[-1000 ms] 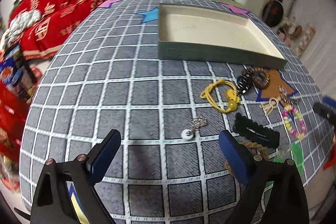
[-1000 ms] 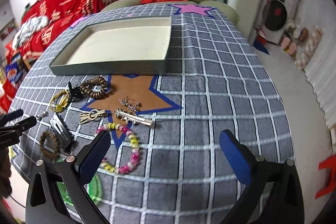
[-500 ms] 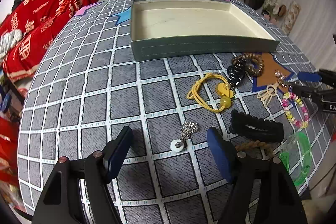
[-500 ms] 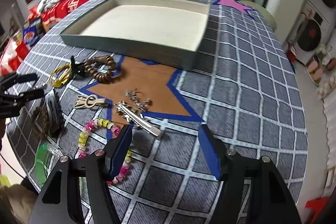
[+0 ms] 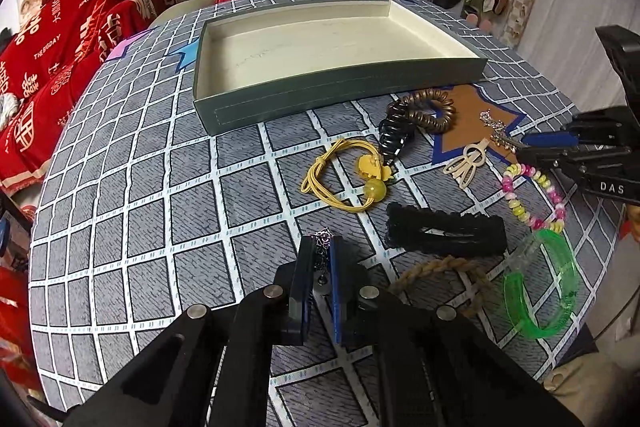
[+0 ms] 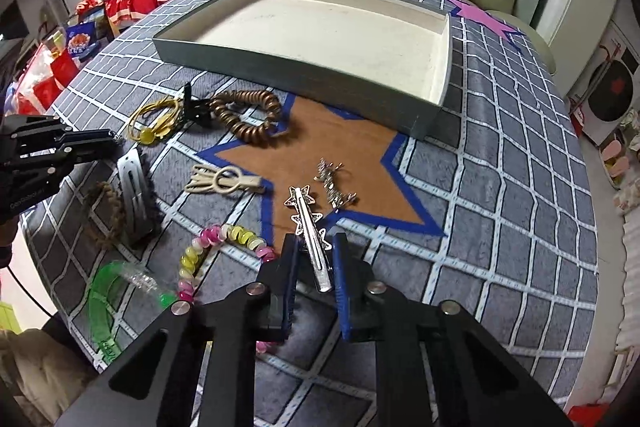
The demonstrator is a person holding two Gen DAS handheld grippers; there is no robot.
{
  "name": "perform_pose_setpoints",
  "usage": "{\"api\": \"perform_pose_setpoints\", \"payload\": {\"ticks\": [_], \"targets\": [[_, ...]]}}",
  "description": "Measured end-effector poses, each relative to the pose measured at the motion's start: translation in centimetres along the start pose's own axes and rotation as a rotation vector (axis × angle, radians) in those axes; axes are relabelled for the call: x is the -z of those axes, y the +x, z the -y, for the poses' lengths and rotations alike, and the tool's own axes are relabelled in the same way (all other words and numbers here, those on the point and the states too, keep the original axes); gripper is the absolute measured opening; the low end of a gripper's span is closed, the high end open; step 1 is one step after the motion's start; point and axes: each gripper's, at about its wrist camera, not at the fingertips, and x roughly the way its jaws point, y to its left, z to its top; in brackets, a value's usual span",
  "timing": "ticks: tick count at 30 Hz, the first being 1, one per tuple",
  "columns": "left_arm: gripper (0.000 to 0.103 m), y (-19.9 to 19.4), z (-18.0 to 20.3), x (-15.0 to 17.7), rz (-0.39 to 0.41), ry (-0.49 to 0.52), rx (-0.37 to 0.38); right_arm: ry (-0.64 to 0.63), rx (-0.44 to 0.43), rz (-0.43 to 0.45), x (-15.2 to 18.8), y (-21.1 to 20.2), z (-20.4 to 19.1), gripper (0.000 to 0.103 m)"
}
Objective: Organize jewelry
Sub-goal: 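Carry the hair clip and pendant with both tools over the white tray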
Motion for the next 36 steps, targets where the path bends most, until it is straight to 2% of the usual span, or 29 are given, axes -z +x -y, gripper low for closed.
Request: {"api": "perform_pose_setpoints", "payload": {"ticks": [8, 18, 27, 32, 36], "targets": [[0.015, -1.6, -0.7, 0.1, 0.037, -0.082, 0.030, 0.178, -0.050, 0.025, 0.6, -1.9, 1.3, 0.019], [0.015, -4.7, -1.9, -1.6, 0.119, -0.144, 0.066, 0.250, -0.103, 0.101, -0.8, -4.9, 1.7, 0.019], [0.015, -5.7, -2.9, -6.9, 0.178, -0.148, 0.062, 0.283, -0.132, 0.173, -6.0, -6.3, 3.0, 0.019], [0.015, -4.6, -3.5, -11.2, 0.191, -0.172, 0.051, 0.290, -0.139, 0.182, -9.9, -5.2, 3.9, 0.019], [0.015, -2.4, -3.8, -14.4, 0.171, -0.181, 0.018, 0.294, -0.136, 0.171, -13.5, -3.2, 4.8, 0.018]]}}
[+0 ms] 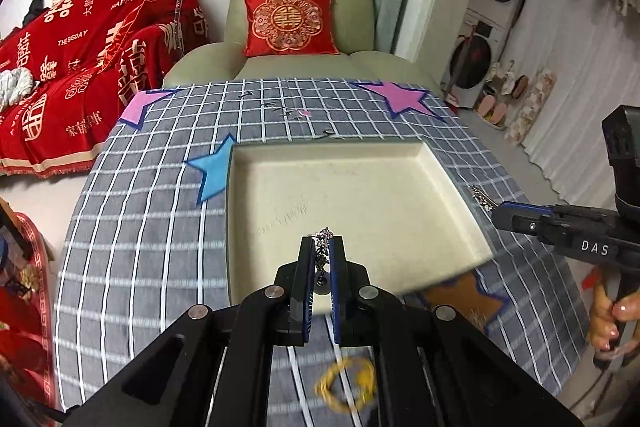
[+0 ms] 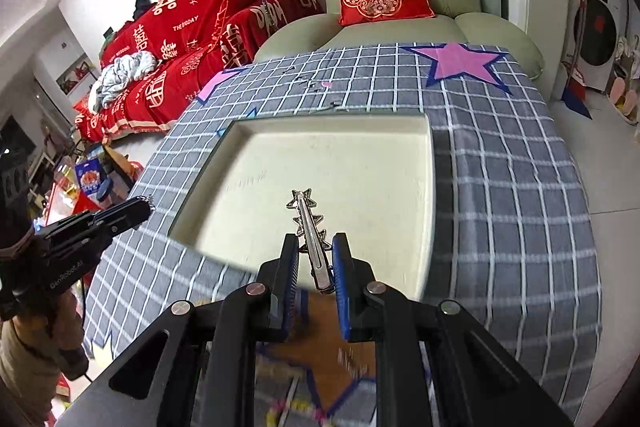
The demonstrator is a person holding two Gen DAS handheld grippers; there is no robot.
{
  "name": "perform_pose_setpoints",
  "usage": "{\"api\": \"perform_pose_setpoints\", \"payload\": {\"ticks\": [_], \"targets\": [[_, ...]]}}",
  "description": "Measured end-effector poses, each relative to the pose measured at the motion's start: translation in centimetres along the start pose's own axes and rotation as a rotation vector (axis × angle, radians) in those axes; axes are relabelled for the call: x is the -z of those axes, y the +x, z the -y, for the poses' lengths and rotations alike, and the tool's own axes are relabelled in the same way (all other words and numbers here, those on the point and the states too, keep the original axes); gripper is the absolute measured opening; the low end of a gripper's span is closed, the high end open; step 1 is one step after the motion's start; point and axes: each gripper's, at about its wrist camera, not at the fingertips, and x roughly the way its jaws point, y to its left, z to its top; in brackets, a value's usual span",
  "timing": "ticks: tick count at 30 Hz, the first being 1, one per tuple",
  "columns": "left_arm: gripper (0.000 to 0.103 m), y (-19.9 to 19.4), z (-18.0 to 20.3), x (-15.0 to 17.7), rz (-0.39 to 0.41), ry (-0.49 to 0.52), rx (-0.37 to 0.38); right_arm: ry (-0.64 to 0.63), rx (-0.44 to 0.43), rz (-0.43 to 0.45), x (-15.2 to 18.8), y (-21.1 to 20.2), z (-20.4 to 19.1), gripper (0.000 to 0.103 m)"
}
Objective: Organize jewelry
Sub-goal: 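Carry the hair clip and pendant with both tools over the white tray, then open both tools to drop the clip and pendant into the tray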
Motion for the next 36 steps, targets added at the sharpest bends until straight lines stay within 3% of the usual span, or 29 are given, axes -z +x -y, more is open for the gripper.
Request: {"api": "perform_pose_setpoints", "payload": {"ticks": [12, 19, 27, 30, 31, 32, 36], "targets": [[0.015, 10.5, -0.9, -4.6, -0.097, -0.049, -0.065, 0.052, 0.052, -0.050, -6.5, 9.3, 2.1, 0.018], [0.015, 14.7, -0.3, -4.1, -0.155, -0.008, -0.129, 0.072, 0.089, -0.088, -6.3, 13.4, 2.7, 0.018], [0.015, 16.2, 0.0, -3.6, -0.180, 0.035, -0.200, 0.070, 0.114, -0.100, -5.5, 15.2, 2.9, 0.019], [0.015, 16.3, 0.3, -3.6, -0.187, 0.058, -0.223, 0.073, 0.095, -0.101, -5.5, 15.1, 3.0, 0.036], [0.015, 16.2, 0.4, -3.7, -0.186, 0.064, -0.234, 0.079, 0.094, -0.101, -5.5, 15.0, 3.0, 0.054], [0.016, 16.2, 0.5, -3.7, -0.184, 0.067, -0.241, 0.084, 0.098, -0.099, -5.6, 14.9, 3.0, 0.062], [0.016, 15.6, 0.8, -3.8, -0.173, 0.067, -0.251, 0.118, 0.067, -0.071, -5.7, 13.6, 3.2, 0.062]]}}
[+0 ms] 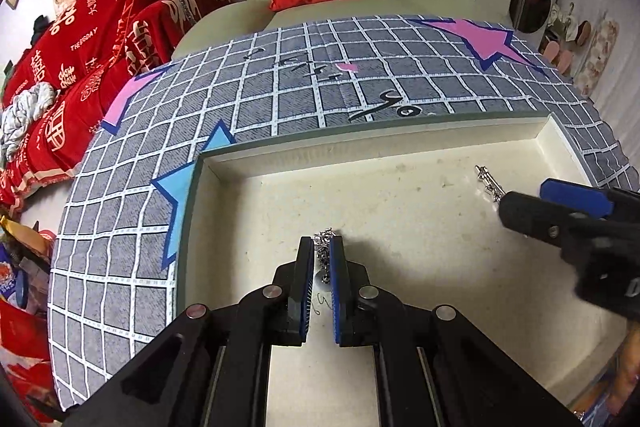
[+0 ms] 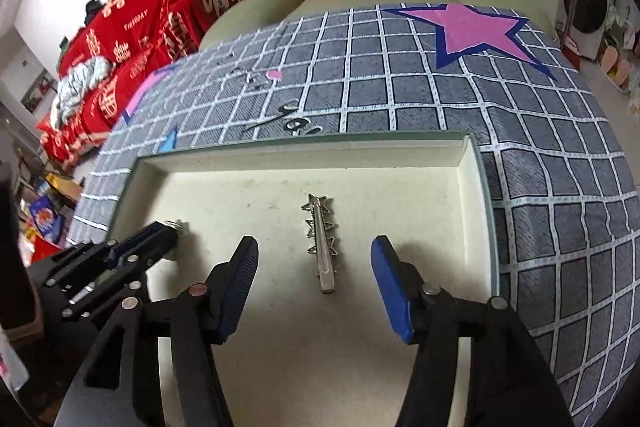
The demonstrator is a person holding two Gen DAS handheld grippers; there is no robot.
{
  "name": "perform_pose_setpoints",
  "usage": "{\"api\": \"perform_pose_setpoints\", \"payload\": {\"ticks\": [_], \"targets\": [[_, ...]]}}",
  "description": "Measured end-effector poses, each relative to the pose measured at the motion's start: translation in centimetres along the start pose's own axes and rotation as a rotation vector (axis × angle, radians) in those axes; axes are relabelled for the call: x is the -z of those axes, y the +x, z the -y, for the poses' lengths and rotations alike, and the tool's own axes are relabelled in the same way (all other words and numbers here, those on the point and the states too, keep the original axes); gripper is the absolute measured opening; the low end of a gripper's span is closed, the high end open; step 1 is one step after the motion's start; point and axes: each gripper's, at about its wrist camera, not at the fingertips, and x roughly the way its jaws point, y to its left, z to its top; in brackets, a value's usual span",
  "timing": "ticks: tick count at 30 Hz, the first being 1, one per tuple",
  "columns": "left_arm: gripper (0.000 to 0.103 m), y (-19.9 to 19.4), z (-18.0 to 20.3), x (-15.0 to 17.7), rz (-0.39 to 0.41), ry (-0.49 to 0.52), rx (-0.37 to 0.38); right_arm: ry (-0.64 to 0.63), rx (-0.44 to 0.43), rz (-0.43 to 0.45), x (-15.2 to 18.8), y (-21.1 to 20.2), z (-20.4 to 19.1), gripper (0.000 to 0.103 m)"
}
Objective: Organize jewelry
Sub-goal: 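Open both tools to drop the clip and pendant into the tray, then move both tools back toward the remaining jewelry on the tablecloth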
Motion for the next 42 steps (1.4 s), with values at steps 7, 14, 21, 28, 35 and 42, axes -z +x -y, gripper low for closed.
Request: {"api": "perform_pose_setpoints", "payload": {"ticks": [7, 14, 21, 28, 35, 42], "targets": [[0.079, -2.2, -0.8, -0.1, 0.026, -0.036, 0.022, 0.061, -0.042, 0.037, 0.2, -2.8, 0.4, 0.070], [0.103, -5.9, -1.2, 1.4, 0.079, -0.051, 0.009, 0.081, -0.082, 0.071, 1.4, -6.1, 0.3, 0.082], [0.103, -10.1, -2.0, 5.1, 0.132, -0.079, 0.019, 0.110, -0.158, 0.120, 4.0, -9.9, 0.5, 0.091], [0.103, -13.6, -2.4, 9.6, 0.121, -0.110, 0.088, 0.159, -0.208, 0.209, 7.2, -14.0, 0.9, 0.091], [0.103, -15.1, -2.4, 14.0, 0.096, -0.094, 0.049, 0.156, -0.212, 0.183, 10.7, -16.8, 0.6, 0.091], [0.103, -16.4, -2.5, 18.1, 0.085, -0.096, 0.055, 0.103, -0.171, 0.125, 14.9, -18.3, -0.2, 0.091]]}}
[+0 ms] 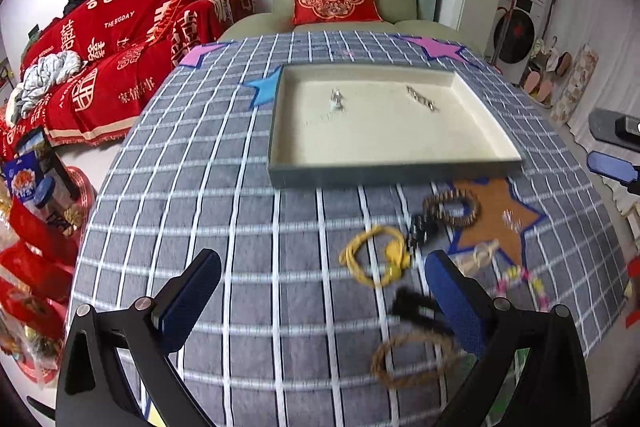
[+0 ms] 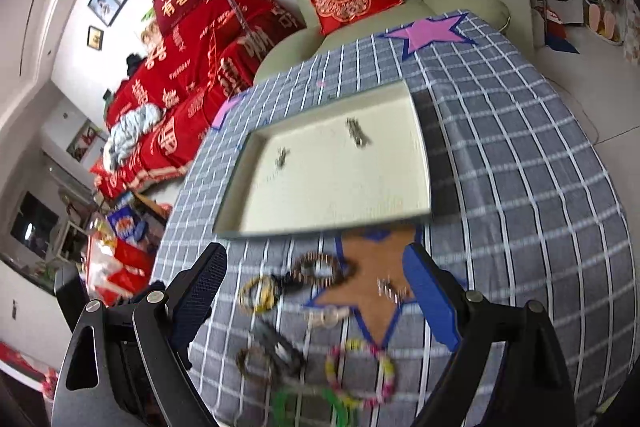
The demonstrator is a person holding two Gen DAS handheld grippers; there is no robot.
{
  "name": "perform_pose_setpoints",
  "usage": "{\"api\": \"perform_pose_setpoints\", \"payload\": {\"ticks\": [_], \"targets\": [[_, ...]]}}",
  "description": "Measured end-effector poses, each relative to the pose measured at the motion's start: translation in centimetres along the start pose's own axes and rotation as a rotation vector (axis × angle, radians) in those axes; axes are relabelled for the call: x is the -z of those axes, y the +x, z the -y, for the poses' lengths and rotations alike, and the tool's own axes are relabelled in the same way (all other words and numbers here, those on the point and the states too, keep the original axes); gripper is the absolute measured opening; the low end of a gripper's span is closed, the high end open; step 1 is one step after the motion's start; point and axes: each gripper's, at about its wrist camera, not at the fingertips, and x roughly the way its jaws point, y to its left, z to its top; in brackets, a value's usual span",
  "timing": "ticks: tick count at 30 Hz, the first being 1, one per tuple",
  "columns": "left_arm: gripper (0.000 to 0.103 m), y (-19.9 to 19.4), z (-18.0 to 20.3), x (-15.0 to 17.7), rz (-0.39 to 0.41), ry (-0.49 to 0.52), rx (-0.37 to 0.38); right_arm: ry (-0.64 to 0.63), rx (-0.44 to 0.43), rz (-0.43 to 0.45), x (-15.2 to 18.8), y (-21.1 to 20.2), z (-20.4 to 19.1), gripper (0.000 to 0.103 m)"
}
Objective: Organize jewelry
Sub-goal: 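Move both tools back toward the remaining jewelry on the tablecloth, then grasp the green bangle with the right tool while the left tool grasps the braided rope bracelet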
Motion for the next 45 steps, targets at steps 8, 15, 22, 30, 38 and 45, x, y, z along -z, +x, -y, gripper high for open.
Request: {"api": "perform_pose_setpoints", "payload": {"ticks": [8, 15, 22, 30, 38, 45], "targets": [[0.103, 0.0, 0.3, 3.9, -0.056, 0.020, 0.017, -0.037, 0.090, -0.100, 6.5, -0.3, 0.3, 0.091], [0.103, 0.7, 1.1, 5.7, -0.081, 0.030, -0.001, -0.026, 0.169, -0.180, 11.4, 0.2, 0.3, 0.091], [0.103, 1.5, 1.4, 6.5, -0.095, 0.030, -0.011, -0.010, 0.242, -0.216, 14.5, 1.2, 0.5, 0.091], [0.097, 2.3, 2.5, 6.7, -0.096, 0.085, -0.025, -0.038, 0.313, -0.214, 15.5, 1.9, -0.2, 0.091], [0.085, 2.0, 3.3, 6.8, -0.072, 0.134, -0.010, -0.164, 0.409, -0.196, 16.1, 2.9, -1.9, 0.076], [0.059, 1.6, 3.8, 6.9, -0.074, 0.150, 0.043, -0.224, 0.433, -0.178, 16.5, 2.4, -2.1, 0.051]]}}
